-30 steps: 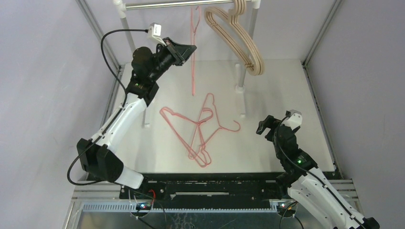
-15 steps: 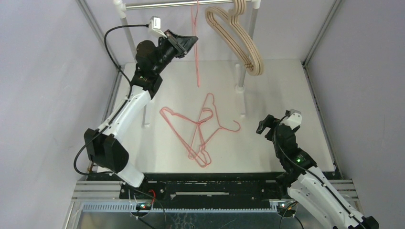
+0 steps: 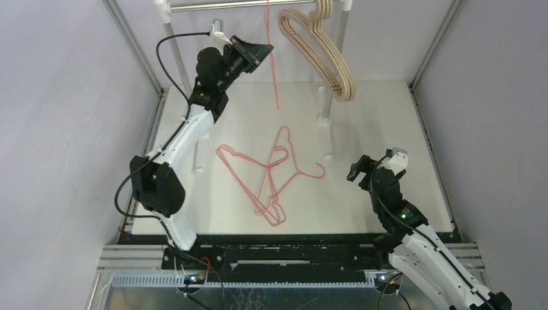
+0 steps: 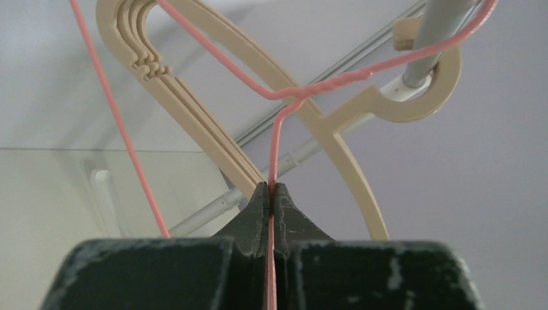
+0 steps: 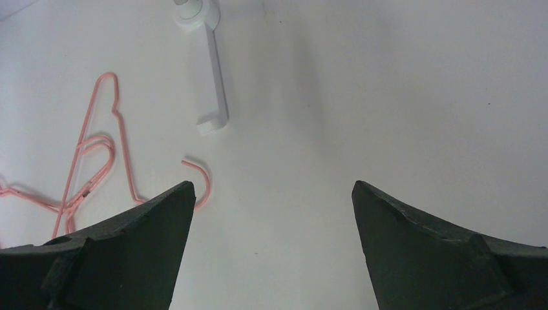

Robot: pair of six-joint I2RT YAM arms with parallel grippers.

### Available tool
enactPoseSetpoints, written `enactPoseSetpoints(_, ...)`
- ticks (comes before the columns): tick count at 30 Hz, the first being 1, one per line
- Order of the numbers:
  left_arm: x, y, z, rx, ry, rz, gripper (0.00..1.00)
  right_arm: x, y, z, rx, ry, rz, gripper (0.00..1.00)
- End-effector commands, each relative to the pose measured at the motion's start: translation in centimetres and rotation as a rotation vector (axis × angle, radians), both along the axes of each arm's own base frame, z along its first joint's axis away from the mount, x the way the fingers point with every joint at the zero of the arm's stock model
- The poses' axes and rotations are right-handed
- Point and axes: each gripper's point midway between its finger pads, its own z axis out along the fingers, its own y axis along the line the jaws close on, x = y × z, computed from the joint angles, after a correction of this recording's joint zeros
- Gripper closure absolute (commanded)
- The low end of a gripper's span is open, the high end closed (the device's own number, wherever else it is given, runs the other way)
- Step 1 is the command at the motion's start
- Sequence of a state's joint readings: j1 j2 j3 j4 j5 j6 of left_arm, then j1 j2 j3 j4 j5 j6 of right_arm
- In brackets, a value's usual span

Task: Organize the hangers

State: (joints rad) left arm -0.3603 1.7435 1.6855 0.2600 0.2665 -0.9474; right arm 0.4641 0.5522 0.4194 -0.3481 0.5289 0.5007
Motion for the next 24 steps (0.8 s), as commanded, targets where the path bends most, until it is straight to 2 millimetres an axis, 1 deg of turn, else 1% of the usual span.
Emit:
enactPoseSetpoints(1,1.0,-0.1,1.3,-0.047,-0.002,0.0,1.0,0.3,-0.1,0.7,0.002,-0.025,-0.001,0.0)
enactPoseSetpoints(3,1.8,-0.5,0.5,-0.034,0.021,-0.008,1.0,0.3,-0.1,0.7,0.003,-0.026,-0.003,0.0)
enactPoseSetpoints(4,2.0,-0.7,0.1,-0.023,0.024,-0.015,0.97,0.3,-0.2,0.7,0.004,-0.024,-0.006,0.0)
enactPoseSetpoints(7,1.7,-1.1,-0.3,0.021,0.005,-0.027,0.74,0.2,-0.3,0.8,0.007,-0.03,-0.01,0.0)
enactPoseSetpoints(9,0.9,-0.9,0.0,0.062,-0.042,-0.027,0.64,0.2,-0.3,0.8,0.007,-0.032,-0.012,0.0)
enactPoseSetpoints(11,-0.2,-0.2,0.7,0.112,-0.088,-0.012,0.49,0.2,-0.3,0.7,0.007,-0.032,-0.01,0.0)
enactPoseSetpoints(12,-1.2,0.2,1.6,0.138,-0.123,-0.007,0.42,0.2,-0.3,0.7,0.007,-0.031,-0.008,0.0)
enactPoseSetpoints(14,-2.6,1.3,2.0,0.181,-0.161,0.013,0.25,0.2,-0.2,0.7,0.009,-0.029,-0.006,0.0)
enactPoseSetpoints(15,-3.3,1.9,1.9,0.193,-0.168,0.023,0.19,0.2,-0.2,0.7,0.011,-0.031,-0.006,0.0)
enactPoseSetpoints(16,-4.1,2.6,1.6,0.203,-0.174,0.032,0.18,0.3,-0.1,0.6,0.012,-0.029,-0.007,0.0)
enactPoseSetpoints(17,-4.8,3.3,0.8,0.214,-0.172,0.044,0.18,0.2,-0.1,0.6,0.015,-0.028,-0.006,0.0)
enactPoseSetpoints(19,-6.2,4.8,-1.2,0.25,-0.161,0.072,0.19,0.3,0.0,0.6,0.019,-0.029,-0.003,0.0)
enactPoseSetpoints(21,-7.5,5.9,-4.0,0.295,-0.133,0.091,0.21,0.3,0.1,0.7,0.026,-0.031,0.001,0.0)
enactPoseSetpoints(23,-9.1,6.8,-6.4,0.324,-0.119,0.104,0.22,0.3,0.2,0.6,0.026,-0.03,0.009,0.0)
enactPoseSetpoints(24,-10.0,7.0,-8.4,0.337,-0.099,0.093,0.24,0.2,0.3,0.6,0.026,-0.028,0.013,0.0)
